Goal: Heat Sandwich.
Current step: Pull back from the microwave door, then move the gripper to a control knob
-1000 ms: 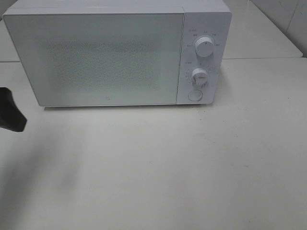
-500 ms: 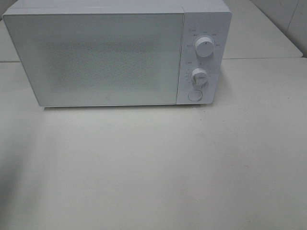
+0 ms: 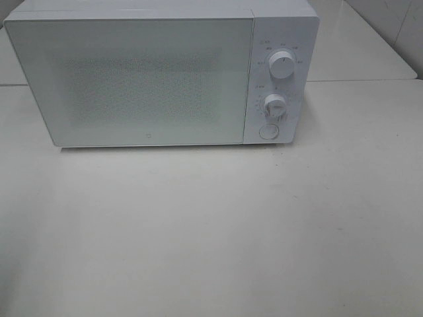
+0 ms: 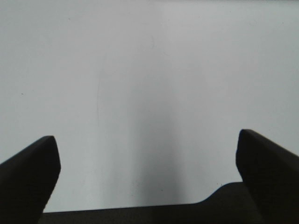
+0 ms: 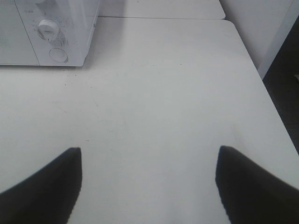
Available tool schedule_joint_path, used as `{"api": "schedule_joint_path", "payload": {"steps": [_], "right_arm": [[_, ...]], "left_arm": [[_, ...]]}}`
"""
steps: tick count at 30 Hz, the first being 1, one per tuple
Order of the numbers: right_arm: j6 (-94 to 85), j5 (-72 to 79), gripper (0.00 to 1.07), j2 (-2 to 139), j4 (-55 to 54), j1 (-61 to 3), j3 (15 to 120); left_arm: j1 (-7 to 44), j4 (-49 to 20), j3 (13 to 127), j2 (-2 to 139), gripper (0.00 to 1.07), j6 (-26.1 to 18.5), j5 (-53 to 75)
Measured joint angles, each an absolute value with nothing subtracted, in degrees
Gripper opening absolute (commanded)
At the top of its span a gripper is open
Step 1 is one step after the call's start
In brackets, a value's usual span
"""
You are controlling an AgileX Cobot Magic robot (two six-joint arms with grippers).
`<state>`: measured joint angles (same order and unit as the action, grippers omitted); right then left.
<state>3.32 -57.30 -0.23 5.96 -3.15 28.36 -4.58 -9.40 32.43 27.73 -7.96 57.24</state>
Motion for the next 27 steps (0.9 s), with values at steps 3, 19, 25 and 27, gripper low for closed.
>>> {"api": "schedule_joint_path", "payload": {"steps": [3, 19, 25, 27], "right_arm": [[3.3, -57.3, 0.76, -0.2, 6.0, -3.2, 28.4], [3.3, -57.3, 0.76, -0.2, 6.0, -3.2, 28.4], [3.3, -57.3, 0.76, -0.2, 6.0, -3.2, 28.4], [3.3, -57.3, 0.76, -0.2, 6.0, -3.2, 28.4]], "left_arm": [[-4.6, -8.7, 31.6, 24.3, 0.98, -8.0, 58.4], [-4.6, -7.8, 30.0, 3.7, 0.98, -8.0, 61.5], [-4.6, -8.0, 30.0, -0.2, 0.98, -8.0, 61.7], [-4.6, -8.0, 30.0, -0.2, 0.98, -8.0, 61.7]]}}
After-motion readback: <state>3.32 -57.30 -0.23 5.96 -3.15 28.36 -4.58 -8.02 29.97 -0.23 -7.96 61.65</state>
